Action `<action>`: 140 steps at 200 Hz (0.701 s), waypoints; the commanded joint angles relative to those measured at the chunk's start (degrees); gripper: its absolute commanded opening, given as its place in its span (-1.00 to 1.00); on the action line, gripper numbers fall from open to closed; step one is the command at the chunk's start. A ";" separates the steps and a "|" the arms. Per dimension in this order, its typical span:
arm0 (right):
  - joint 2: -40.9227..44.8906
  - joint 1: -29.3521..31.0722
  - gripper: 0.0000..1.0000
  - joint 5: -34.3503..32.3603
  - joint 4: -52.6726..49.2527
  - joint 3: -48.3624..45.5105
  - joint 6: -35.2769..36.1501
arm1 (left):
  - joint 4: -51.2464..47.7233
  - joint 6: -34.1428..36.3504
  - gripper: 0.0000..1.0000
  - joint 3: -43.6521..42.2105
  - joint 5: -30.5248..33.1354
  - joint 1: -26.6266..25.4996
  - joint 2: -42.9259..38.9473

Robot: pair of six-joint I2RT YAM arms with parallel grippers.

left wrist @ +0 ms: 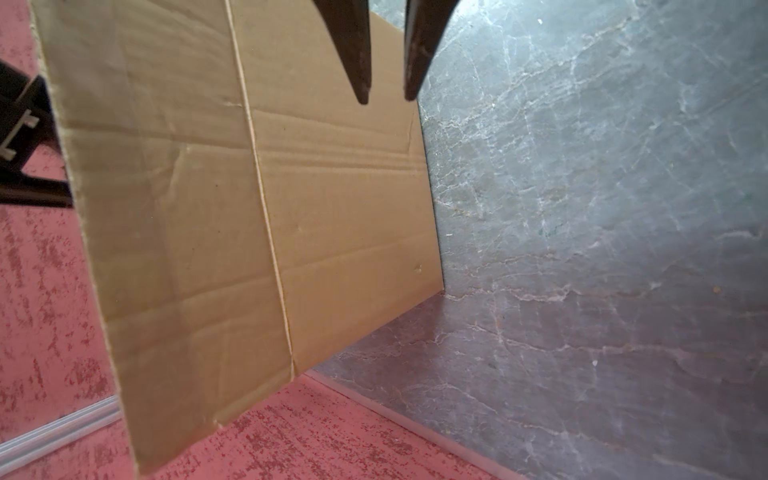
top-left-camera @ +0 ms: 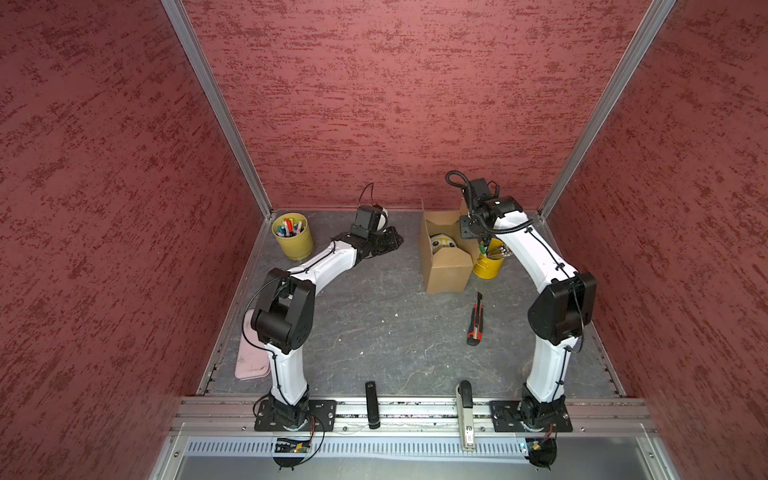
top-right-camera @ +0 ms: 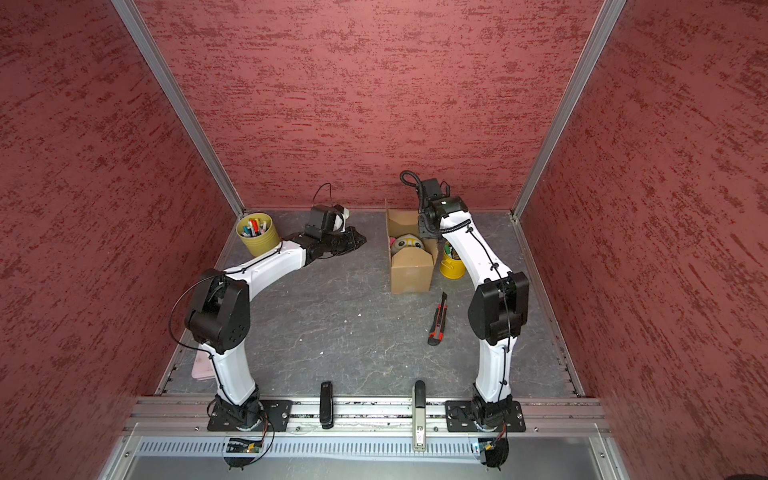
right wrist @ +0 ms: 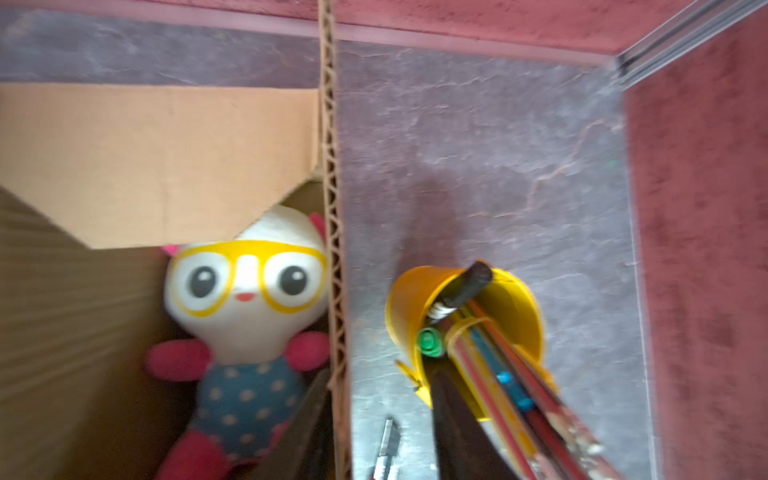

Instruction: Unpack the express box

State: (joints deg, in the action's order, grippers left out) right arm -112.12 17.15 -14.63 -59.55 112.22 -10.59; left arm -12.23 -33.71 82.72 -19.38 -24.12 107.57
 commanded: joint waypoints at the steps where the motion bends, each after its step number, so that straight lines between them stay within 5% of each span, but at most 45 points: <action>1: 1.91 -0.27 -0.45 7.40 1.94 0.05 -0.73 | -0.70 1.09 -0.50 -0.22 1.15 -0.14 -4.86; 64: 6.70 0.84 -0.85 16.06 6.06 -5.66 -5.01 | -4.93 2.64 0.01 -3.08 1.54 0.13 -14.07; 95: 9.02 3.25 -0.92 15.90 6.29 -7.73 -7.35 | -6.88 3.25 0.37 -4.80 1.36 -0.23 -18.73; 140: 12.51 10.66 -0.94 12.62 6.90 -11.76 -12.18 | -12.17 4.91 0.61 -8.06 2.58 -3.03 -25.74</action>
State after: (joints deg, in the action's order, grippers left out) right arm -103.04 23.90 -0.80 -54.68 102.52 -18.83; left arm -19.99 -30.81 76.12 -17.85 -25.23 85.34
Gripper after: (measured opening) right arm 0.065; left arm 0.789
